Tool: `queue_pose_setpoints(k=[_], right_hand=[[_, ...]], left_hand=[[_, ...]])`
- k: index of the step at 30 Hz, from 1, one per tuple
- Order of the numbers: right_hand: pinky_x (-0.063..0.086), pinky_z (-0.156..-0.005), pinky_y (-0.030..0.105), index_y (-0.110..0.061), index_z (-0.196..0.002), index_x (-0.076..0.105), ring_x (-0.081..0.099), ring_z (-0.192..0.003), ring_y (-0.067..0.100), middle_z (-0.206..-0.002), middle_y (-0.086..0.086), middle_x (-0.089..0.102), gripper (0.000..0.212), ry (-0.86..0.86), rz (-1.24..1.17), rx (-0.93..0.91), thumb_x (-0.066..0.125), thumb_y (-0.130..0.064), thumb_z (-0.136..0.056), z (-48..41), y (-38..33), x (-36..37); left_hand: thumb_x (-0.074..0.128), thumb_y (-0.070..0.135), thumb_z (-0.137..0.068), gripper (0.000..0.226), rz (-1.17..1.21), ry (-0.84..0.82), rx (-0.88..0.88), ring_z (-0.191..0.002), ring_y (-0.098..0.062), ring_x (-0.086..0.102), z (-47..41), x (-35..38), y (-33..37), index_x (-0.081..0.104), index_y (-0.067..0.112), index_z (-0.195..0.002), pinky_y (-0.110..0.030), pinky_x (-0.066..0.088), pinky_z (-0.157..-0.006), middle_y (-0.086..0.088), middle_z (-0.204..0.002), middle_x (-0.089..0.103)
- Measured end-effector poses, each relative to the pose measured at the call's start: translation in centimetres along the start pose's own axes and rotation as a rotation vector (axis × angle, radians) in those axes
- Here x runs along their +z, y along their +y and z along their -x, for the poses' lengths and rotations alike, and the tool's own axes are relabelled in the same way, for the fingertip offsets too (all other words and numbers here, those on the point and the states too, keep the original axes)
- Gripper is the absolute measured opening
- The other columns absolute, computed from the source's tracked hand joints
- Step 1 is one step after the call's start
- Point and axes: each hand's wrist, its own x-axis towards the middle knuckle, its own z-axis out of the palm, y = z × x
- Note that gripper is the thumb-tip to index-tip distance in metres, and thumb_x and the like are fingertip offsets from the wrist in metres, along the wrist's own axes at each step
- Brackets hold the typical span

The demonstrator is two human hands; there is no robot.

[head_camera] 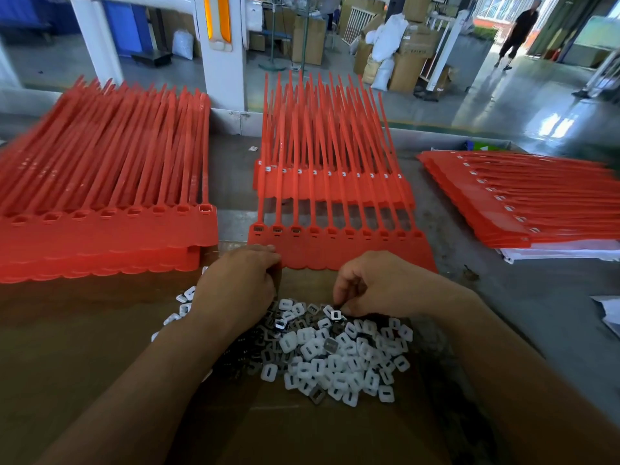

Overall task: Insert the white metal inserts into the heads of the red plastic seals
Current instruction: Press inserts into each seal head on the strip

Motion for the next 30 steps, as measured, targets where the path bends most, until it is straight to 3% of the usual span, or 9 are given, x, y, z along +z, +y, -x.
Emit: queue_pose_setpoints(k=[9,13,17,27,30], right_hand=[[0.043,-0.07,0.015,-0.032,-0.078,0.053,0.053,-0.078,-0.002,-0.082,-0.016,0.056,0.02,-0.018,-0.006,-0.003,0.061,-0.016,-0.087,0.67,0.02,-0.58],[0.039,-0.062,0.008,-0.034,-0.085,0.057,0.053,-0.073,-0.01,-0.079,-0.018,0.058,0.019,-0.021,-0.02,-0.018,0.058,-0.016,-0.089,0.76,0.06,-0.57],[0.038,-0.062,0.002,-0.036,-0.078,0.058,0.05,-0.068,-0.018,-0.077,-0.021,0.057,0.024,0.013,-0.035,-0.026,0.059,-0.014,-0.088,0.57,0.11,-0.55],[0.048,-0.068,0.013,-0.033,-0.082,0.054,0.059,-0.069,-0.006,-0.075,-0.013,0.063,0.023,-0.018,-0.102,-0.019,0.056,-0.011,-0.09,0.81,-0.24,-0.31],[0.039,-0.065,0.009,-0.035,-0.08,0.052,0.052,-0.074,-0.01,-0.083,-0.018,0.056,0.023,0.029,-0.016,-0.04,0.056,-0.015,-0.09,0.8,-0.2,-0.32]], left_hand=[[0.041,0.004,-0.088,0.042,0.003,0.014,0.004,-0.13,-0.009,0.038,-0.03,0.02,0.14,0.056,0.017,-0.125,-0.023,0.027,-0.105,0.006,-0.14,0.045],[0.041,0.004,-0.087,0.043,0.003,0.017,0.005,-0.13,-0.01,0.038,0.02,0.08,0.08,0.057,0.017,-0.125,-0.023,0.027,-0.105,0.006,-0.139,0.045],[0.042,0.003,-0.086,0.044,0.004,0.018,0.007,-0.13,-0.009,0.038,-0.01,0.16,0.01,0.057,0.017,-0.125,-0.022,0.027,-0.105,0.006,-0.139,0.046],[0.041,0.004,-0.087,0.043,0.012,0.021,-0.002,-0.13,-0.009,0.038,-0.04,0.26,-0.15,0.056,0.017,-0.126,-0.022,0.025,-0.106,0.006,-0.139,0.046],[0.042,0.004,-0.086,0.043,0.012,0.022,-0.001,-0.13,-0.01,0.038,-0.06,0.3,-0.18,0.056,0.017,-0.125,-0.022,0.026,-0.106,0.006,-0.139,0.046]])
